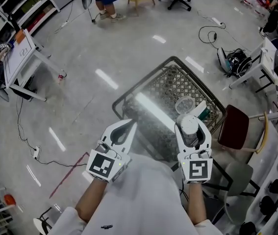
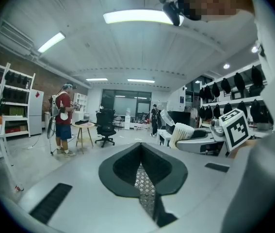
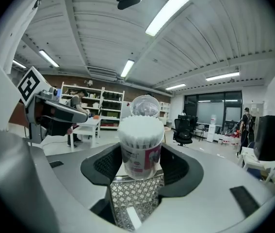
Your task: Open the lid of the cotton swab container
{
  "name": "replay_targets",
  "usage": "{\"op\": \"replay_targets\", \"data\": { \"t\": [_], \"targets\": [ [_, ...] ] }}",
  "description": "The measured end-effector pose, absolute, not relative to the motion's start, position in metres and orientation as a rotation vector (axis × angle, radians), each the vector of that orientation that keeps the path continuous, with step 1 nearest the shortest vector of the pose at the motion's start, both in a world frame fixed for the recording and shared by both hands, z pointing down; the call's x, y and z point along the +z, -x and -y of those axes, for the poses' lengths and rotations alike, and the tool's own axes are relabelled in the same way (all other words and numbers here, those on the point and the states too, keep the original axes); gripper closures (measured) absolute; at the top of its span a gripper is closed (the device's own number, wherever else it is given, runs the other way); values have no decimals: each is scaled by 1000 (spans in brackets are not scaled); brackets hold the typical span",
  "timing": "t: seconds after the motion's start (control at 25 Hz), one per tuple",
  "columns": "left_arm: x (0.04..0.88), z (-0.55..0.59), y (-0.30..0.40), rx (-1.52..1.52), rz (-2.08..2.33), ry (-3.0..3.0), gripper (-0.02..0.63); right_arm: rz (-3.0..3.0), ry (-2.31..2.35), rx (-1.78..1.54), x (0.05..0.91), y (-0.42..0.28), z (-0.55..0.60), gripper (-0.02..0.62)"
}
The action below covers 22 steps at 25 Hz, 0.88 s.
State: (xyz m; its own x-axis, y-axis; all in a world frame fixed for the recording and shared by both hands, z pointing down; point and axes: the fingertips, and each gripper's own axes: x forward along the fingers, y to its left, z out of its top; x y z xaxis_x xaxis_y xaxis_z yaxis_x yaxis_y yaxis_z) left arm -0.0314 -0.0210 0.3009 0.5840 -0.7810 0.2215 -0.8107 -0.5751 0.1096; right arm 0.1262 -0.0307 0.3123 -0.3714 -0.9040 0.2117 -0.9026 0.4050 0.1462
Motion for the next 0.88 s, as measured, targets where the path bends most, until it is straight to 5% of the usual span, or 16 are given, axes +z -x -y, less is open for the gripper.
{"op": "replay_targets", "data": {
  "t": [0.88],
  "targets": [
    [309, 6, 22, 198, 1266, -2617, 601, 2348, -1629, 49, 330, -137, 12, 364]
  ]
}}
